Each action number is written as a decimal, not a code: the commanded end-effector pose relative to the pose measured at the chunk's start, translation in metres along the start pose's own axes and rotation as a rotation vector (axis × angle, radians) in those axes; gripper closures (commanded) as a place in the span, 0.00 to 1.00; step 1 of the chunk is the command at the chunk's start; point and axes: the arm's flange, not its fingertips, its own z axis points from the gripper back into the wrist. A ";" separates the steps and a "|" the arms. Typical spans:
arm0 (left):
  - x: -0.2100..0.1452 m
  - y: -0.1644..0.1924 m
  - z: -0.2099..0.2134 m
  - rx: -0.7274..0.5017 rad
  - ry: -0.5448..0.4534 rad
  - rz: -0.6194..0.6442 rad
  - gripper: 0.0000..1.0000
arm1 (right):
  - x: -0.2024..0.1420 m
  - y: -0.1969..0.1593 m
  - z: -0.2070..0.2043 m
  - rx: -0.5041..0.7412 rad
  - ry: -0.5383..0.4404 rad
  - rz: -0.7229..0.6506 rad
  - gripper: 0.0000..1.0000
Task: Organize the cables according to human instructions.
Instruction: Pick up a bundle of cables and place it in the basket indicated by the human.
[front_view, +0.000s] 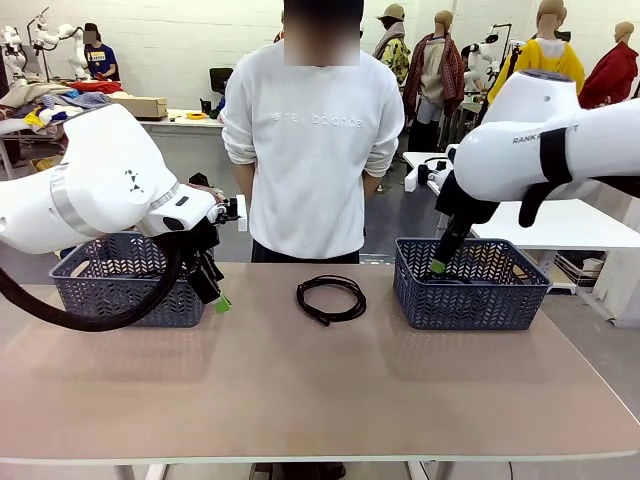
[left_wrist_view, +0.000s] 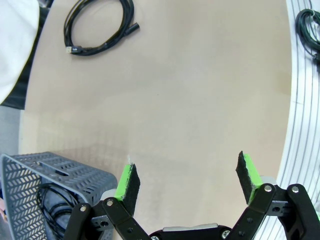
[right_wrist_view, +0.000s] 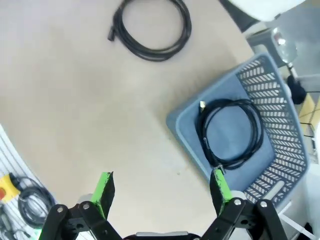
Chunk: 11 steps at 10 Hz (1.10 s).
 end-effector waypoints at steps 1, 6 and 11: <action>-0.001 -0.001 0.002 0.007 0.002 -0.002 0.00 | -0.017 0.016 -0.004 0.010 -0.108 -0.032 0.00; -0.001 -0.001 0.002 0.007 0.002 -0.002 0.00 | -0.015 0.026 -0.005 0.034 -0.095 -0.036 0.00; -0.001 -0.001 0.002 0.007 0.002 -0.002 0.00 | -0.015 0.026 -0.005 0.034 -0.095 -0.036 0.00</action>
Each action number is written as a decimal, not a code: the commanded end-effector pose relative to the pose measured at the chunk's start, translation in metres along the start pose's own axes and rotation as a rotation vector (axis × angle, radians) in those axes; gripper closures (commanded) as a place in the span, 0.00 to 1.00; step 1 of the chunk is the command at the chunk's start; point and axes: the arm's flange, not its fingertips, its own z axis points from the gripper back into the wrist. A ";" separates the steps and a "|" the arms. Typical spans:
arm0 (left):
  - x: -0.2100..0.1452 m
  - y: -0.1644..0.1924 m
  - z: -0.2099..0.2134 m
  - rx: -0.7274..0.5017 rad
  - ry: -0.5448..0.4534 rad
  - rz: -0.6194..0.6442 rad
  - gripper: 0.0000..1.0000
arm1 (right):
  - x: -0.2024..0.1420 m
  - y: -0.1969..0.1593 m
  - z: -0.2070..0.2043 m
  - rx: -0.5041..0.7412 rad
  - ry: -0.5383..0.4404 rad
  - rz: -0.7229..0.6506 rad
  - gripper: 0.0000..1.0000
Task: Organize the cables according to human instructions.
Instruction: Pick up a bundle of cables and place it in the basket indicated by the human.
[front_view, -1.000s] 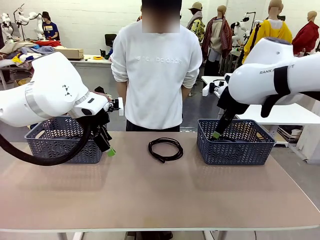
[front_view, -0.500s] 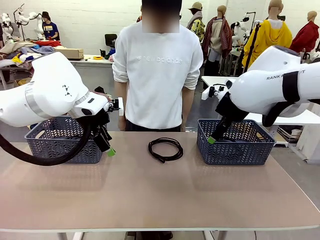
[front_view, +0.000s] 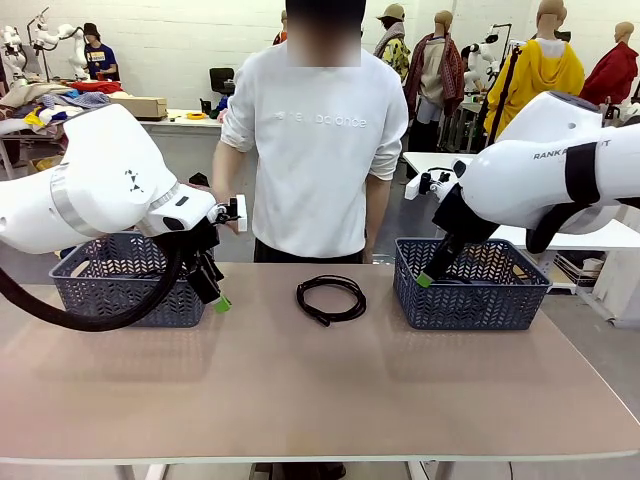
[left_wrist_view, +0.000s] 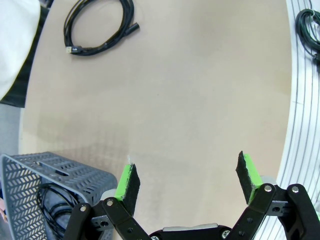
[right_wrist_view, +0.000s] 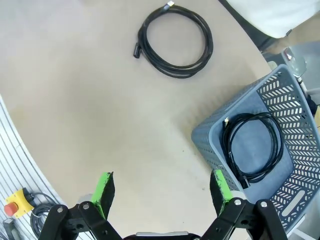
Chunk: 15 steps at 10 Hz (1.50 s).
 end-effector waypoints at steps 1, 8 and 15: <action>-0.001 -0.001 0.002 0.007 0.002 -0.002 0.00 | 0.000 -0.002 0.001 -0.014 0.010 -0.010 0.00; -0.001 -0.001 0.002 0.007 0.002 -0.002 0.00 | 0.000 -0.002 0.001 -0.014 0.010 -0.010 0.00; 0.000 0.000 0.000 0.000 0.000 0.000 0.00 | 0.000 -0.002 0.001 -0.014 0.010 -0.010 0.00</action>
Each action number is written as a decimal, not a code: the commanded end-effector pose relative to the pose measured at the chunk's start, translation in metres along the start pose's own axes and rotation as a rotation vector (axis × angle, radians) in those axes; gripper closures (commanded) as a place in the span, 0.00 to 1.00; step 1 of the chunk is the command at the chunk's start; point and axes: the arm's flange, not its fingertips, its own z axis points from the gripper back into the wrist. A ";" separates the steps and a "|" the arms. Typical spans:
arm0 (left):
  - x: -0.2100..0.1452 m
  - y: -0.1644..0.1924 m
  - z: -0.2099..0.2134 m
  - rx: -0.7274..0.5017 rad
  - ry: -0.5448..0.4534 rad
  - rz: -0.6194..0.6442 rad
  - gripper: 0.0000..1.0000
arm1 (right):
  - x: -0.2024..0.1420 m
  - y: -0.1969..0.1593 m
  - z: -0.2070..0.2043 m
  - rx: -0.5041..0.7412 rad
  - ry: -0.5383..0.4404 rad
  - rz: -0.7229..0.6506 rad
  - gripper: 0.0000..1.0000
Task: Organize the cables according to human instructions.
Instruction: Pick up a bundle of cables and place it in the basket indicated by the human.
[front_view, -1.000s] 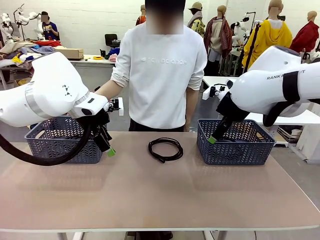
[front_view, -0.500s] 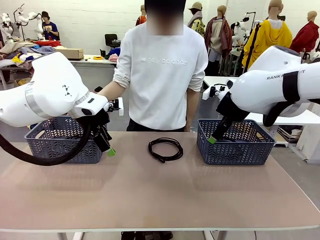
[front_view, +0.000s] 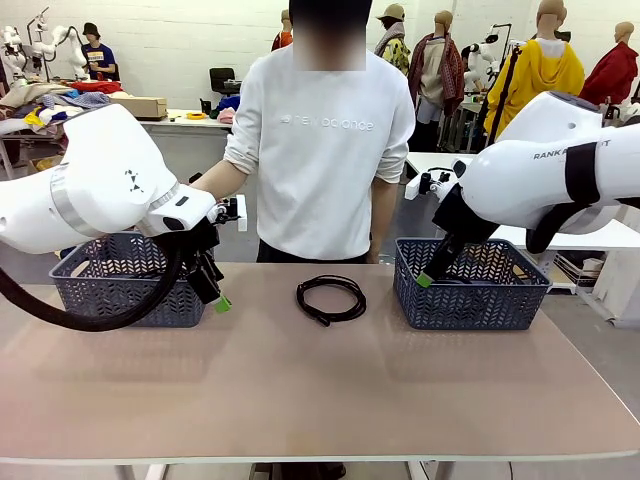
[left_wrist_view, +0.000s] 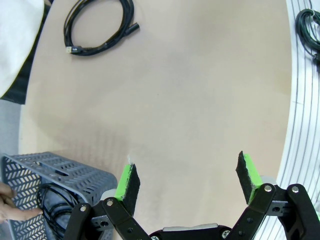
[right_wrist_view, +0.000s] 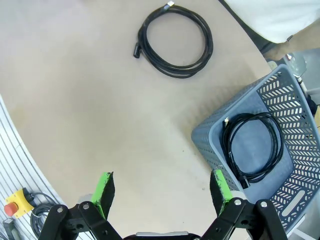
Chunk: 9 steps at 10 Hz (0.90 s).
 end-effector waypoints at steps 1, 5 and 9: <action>0.010 0.005 -0.002 0.007 0.052 -0.062 0.00 | 0.000 -0.002 0.001 -0.014 0.010 -0.010 0.00; 0.072 0.039 -0.033 0.004 0.244 -0.313 0.00 | 0.000 -0.002 0.001 -0.014 0.010 -0.010 0.00; 0.135 0.066 -0.085 -0.069 0.382 -0.574 0.00 | 0.000 -0.002 0.001 -0.014 0.010 -0.010 0.00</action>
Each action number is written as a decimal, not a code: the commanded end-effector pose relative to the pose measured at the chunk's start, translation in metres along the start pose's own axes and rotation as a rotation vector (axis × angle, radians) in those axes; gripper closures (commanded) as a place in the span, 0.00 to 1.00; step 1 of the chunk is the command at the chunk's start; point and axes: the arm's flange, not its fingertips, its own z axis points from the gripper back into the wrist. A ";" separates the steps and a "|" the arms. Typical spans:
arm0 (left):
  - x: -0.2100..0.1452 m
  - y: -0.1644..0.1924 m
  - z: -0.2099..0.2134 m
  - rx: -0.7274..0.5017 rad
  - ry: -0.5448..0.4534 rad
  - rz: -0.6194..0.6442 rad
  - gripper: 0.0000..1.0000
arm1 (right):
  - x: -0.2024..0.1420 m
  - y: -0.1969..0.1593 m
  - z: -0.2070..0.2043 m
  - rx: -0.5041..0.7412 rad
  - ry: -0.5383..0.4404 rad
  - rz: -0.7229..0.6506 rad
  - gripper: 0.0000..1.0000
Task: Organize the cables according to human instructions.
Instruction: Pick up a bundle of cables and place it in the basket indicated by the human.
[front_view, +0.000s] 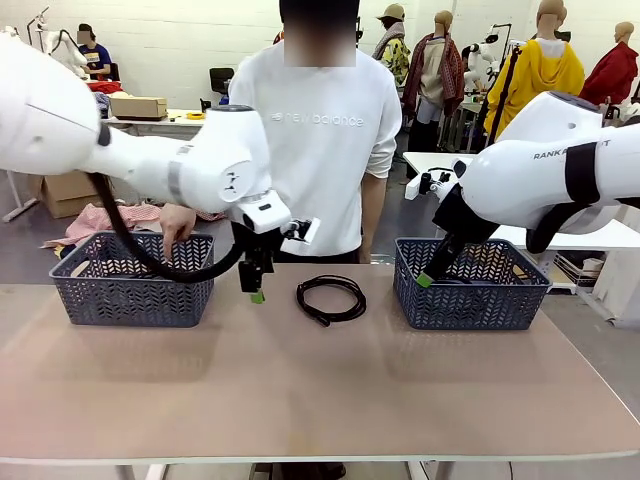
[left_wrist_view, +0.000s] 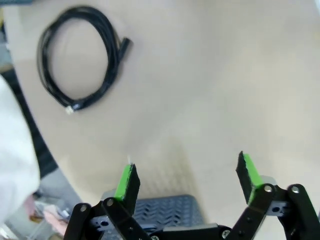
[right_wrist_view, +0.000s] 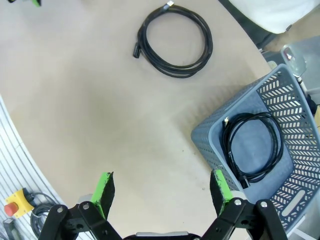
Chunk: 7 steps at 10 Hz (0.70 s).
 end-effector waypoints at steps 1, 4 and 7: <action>0.017 0.030 -0.007 -0.014 0.055 -0.103 0.00 | 0.001 -0.002 0.001 -0.014 0.010 -0.009 0.00; 0.025 0.046 -0.026 -0.003 0.064 -0.142 0.00 | 0.001 -0.002 0.001 -0.014 0.010 -0.009 0.00; 0.031 0.040 -0.030 -0.007 0.058 -0.120 0.00 | 0.001 -0.002 0.001 -0.014 0.010 -0.009 0.00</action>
